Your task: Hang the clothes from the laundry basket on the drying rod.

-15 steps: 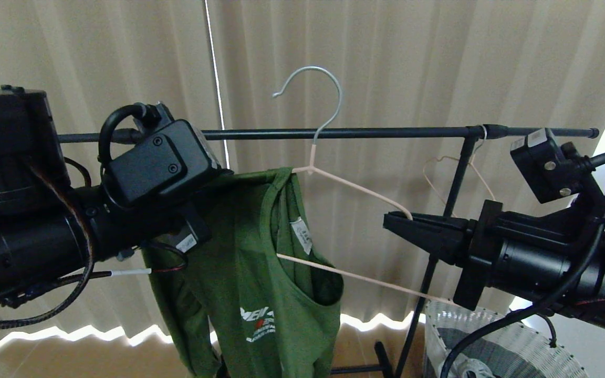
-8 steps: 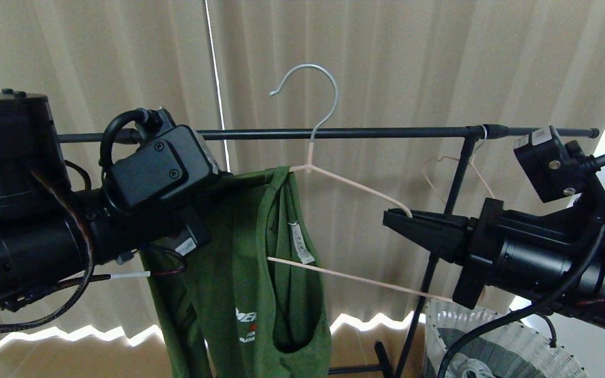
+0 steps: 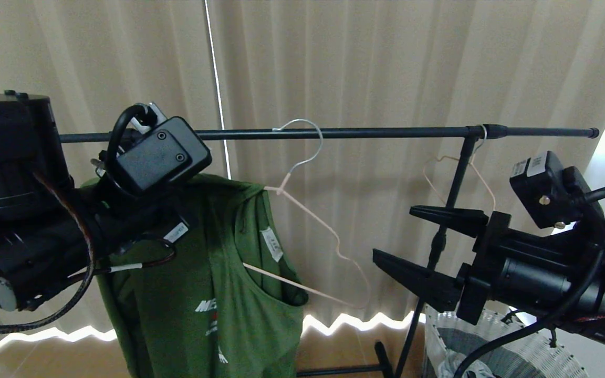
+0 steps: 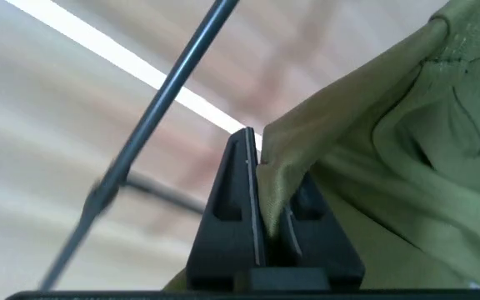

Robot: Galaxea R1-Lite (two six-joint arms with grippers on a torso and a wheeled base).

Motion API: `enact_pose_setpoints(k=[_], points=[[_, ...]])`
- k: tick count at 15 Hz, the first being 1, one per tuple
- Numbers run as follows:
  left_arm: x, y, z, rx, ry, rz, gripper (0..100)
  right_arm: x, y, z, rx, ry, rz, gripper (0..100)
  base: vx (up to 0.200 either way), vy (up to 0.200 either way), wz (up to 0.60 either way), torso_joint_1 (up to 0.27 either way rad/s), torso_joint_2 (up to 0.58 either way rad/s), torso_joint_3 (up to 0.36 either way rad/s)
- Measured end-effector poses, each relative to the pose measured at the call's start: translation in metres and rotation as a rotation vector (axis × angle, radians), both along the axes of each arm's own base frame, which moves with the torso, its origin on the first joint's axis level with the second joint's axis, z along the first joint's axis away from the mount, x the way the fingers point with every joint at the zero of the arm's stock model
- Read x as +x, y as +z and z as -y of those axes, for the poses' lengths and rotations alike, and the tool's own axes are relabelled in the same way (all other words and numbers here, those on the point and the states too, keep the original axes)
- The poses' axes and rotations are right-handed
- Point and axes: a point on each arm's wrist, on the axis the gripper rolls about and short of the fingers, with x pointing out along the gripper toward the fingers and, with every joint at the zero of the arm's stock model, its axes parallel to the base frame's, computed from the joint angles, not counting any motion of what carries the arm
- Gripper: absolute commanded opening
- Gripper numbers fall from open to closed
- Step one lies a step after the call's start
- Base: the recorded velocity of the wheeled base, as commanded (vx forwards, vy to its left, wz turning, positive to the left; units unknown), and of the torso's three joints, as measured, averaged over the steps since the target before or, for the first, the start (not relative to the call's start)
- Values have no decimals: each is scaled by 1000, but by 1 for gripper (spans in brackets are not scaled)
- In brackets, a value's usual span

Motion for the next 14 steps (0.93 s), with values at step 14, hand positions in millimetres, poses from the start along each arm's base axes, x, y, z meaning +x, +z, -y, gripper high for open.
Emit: enact_pose_setpoints(k=[14], points=[[0,41,38,-445,184,45,0,1,-23,-13,-62,-11,-55,100,0,0,0,0,0,0]])
